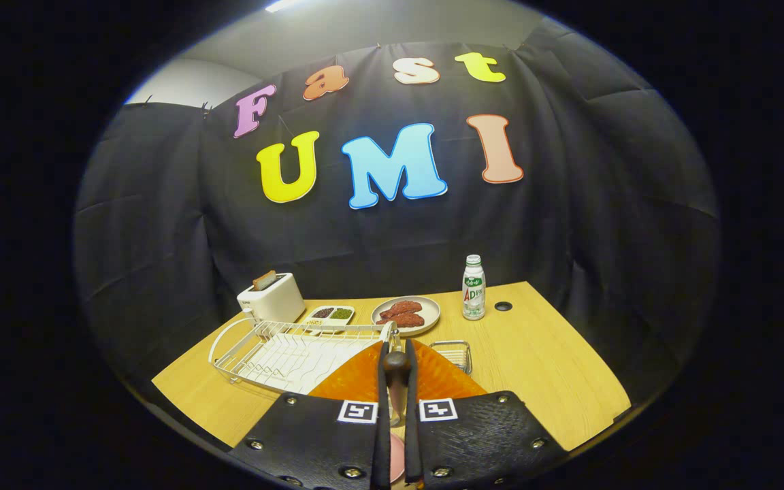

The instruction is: Take the plate from the dish rack, then take the spoon from the basket and place it into the plate.

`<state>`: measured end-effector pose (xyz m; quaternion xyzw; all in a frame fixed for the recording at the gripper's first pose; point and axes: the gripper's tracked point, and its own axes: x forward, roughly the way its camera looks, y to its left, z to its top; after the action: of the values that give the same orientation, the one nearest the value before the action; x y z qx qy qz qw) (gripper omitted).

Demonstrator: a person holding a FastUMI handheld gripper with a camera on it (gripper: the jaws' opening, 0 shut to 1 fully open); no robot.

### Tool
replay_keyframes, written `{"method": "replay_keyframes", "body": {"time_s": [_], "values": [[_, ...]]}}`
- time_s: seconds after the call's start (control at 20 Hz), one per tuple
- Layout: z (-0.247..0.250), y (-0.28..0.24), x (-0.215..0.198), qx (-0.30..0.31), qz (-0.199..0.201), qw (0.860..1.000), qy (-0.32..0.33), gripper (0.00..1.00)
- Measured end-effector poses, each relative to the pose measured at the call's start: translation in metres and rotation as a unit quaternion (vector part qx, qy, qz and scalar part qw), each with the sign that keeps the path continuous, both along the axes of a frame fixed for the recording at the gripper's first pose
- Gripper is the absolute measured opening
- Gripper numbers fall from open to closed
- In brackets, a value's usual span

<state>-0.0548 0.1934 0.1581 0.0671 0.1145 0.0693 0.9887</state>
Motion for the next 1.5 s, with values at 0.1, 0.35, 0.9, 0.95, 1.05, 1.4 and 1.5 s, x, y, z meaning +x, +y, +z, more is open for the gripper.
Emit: {"method": "replay_keyframes", "body": {"time_s": [0.1,0.35,0.9,0.95,1.05,1.4,1.5], "values": [[-0.012,0.007,-0.006,0.002,0.003,1.000,0.012,0.08],[-0.029,0.029,-0.011,0.001,0.013,0.999,0.032,0.08],[-0.071,0.108,-0.004,-0.026,0.102,0.992,0.071,0.08],[-0.073,0.115,-0.003,-0.028,0.111,0.991,0.072,0.08],[-0.080,0.126,-0.002,-0.036,0.129,0.988,0.072,0.08],[-0.101,0.119,-0.010,-0.059,0.139,0.983,0.100,0.12],[-0.096,0.109,-0.005,-0.062,0.124,0.985,0.102,0.15]]}}
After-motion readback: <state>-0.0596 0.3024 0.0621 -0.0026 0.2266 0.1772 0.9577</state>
